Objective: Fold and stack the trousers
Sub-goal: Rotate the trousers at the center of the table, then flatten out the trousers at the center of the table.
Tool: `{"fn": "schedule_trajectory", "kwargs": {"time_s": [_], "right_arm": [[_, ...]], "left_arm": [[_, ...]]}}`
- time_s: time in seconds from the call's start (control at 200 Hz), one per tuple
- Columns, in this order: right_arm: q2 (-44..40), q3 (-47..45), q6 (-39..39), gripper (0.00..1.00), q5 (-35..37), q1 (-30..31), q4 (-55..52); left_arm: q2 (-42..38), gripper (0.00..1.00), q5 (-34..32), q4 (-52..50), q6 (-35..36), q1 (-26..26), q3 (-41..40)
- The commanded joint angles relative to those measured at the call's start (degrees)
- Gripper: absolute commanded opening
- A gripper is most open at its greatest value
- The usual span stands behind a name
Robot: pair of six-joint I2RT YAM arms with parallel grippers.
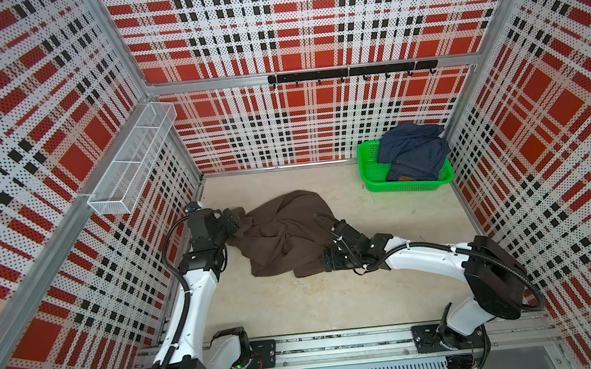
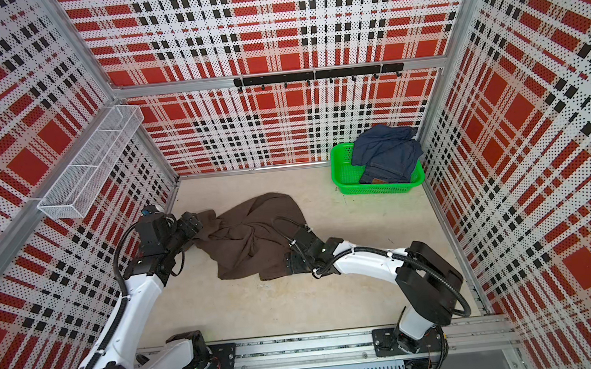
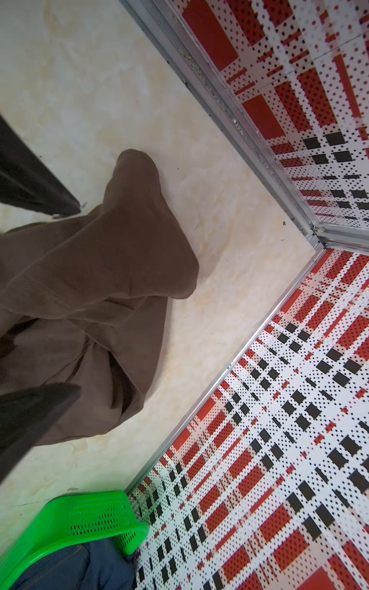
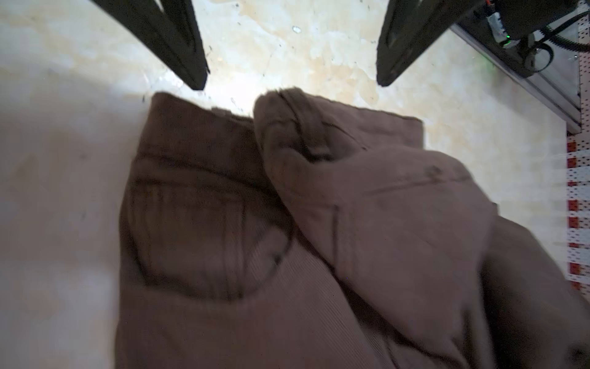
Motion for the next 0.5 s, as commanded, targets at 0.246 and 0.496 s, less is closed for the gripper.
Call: {"fn": "schedule_trajectory", "kwargs": {"time_s": [0.246,0.496], "right_arm": [[2.97,-1.63,-1.01,0.80,-3.01,0.55,16.38],[6.28,0.96,-5.41,0.77,-1.96,-0.15,13.64]], "left_arm": [[-2.45,0.86,1.01,-2.32,1.24,0.18,0.98],[-2.91,0.86,1.06,-2.88,1.65,0.35,1.28]]}}
